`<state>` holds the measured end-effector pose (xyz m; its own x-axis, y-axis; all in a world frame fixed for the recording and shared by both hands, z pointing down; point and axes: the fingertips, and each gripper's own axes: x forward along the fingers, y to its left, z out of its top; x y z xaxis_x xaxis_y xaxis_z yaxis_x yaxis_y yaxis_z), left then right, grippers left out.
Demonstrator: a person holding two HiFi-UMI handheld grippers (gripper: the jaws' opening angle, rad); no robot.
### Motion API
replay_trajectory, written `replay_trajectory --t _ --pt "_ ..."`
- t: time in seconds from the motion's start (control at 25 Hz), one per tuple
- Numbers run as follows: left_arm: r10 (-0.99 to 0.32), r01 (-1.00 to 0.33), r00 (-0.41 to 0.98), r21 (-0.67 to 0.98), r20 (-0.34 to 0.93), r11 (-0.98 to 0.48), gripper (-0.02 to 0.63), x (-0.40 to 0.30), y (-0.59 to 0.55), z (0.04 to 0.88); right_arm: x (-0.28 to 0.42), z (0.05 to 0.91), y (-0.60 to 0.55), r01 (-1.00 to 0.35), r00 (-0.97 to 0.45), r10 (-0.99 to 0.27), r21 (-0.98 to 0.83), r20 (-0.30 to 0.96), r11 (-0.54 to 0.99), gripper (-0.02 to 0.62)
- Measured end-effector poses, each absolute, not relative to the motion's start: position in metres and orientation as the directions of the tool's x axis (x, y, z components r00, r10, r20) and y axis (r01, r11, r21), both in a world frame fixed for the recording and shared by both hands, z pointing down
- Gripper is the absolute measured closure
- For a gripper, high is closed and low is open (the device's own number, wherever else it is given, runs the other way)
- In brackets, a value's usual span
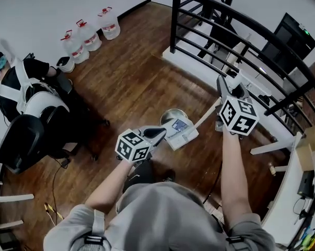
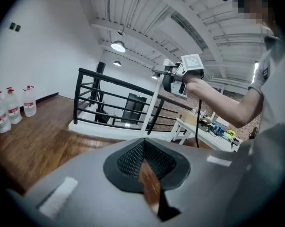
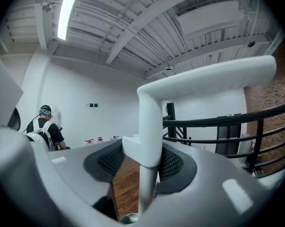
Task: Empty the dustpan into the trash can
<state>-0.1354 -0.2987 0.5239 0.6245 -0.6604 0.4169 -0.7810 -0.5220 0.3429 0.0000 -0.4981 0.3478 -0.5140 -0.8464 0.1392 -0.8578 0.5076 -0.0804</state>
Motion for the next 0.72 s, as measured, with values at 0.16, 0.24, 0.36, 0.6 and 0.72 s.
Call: replay_trajectory --t 0.16,0.24,0.36,0.6,0.72 --pt "-0.643 -0.754 0.656 0.362 0.394 -0.548 0.601 -0.156 -0.347 0.53 -0.033 0.345 -0.55 -0.865 -0.502 -0.856 -0.053 0.119 0.5 0.41" --pt "-0.627 -0.734 0.679 0.372 0.383 -0.568 0.601 -0.168 -0.377 0.533 -0.054 0.346 -0.58 -0.865 -0.5 -0.858 -0.039 0.118 0.499 0.41" --pt "-0.596 -0.707 0.707 0.368 0.38 -0.604 0.601 -0.192 -0.426 0.538 -0.088 0.351 -0.628 -0.867 -0.497 -0.858 -0.023 0.134 0.498 0.41" --pt "-0.556 -0.669 0.743 0.416 0.373 -0.615 0.601 -0.246 -0.508 0.539 -0.136 0.368 -0.72 -0.88 -0.467 -0.863 -0.01 0.194 0.474 0.41" --pt "-0.539 -0.664 0.747 0.43 0.389 -0.611 0.601 -0.262 -0.535 0.547 -0.155 0.378 -0.757 -0.879 -0.467 -0.86 -0.005 0.204 0.476 0.41"
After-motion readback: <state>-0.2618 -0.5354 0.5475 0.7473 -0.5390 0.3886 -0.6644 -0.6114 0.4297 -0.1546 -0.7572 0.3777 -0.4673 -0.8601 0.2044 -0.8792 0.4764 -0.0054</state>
